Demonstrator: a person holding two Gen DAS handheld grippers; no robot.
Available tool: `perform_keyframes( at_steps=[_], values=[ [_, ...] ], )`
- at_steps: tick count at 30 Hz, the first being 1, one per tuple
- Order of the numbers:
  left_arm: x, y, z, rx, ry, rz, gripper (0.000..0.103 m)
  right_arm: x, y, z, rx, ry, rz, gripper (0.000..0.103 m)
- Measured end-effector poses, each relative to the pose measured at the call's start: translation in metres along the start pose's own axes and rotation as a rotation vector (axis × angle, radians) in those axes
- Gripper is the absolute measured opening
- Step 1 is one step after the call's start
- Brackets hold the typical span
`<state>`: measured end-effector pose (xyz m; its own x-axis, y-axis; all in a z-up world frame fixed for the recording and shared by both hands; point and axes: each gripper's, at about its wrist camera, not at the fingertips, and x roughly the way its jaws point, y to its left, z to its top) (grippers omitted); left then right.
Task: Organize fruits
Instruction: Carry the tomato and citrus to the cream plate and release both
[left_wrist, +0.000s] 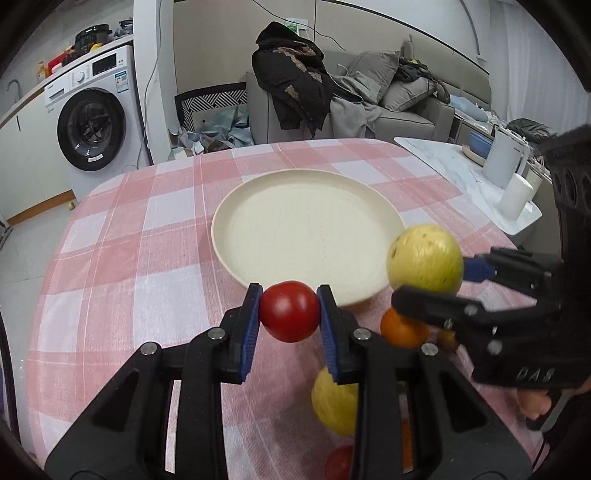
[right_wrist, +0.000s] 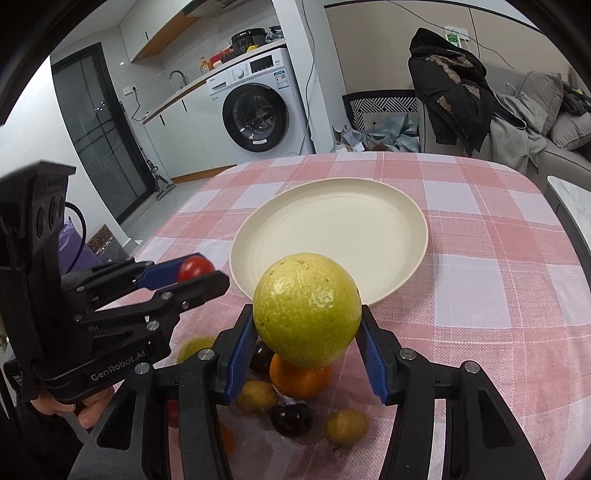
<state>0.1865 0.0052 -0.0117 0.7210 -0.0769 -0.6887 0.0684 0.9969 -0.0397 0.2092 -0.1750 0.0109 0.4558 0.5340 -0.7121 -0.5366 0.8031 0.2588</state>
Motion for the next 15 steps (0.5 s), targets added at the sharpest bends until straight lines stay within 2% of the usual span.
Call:
perform_keyframes(
  at_steps=[8, 15],
  values=[
    [0.021, 0.002, 0.012, -0.026, -0.008, 0.010, 0.027, 0.018, -0.011, 0.012, 0.056, 0.015, -0.019, 0.054],
    [0.028, 0.003, 0.008, -0.021, -0.004, 0.024, 0.028, 0.014, -0.009, 0.011, 0.032, -0.014, -0.020, 0.055]
  ],
)
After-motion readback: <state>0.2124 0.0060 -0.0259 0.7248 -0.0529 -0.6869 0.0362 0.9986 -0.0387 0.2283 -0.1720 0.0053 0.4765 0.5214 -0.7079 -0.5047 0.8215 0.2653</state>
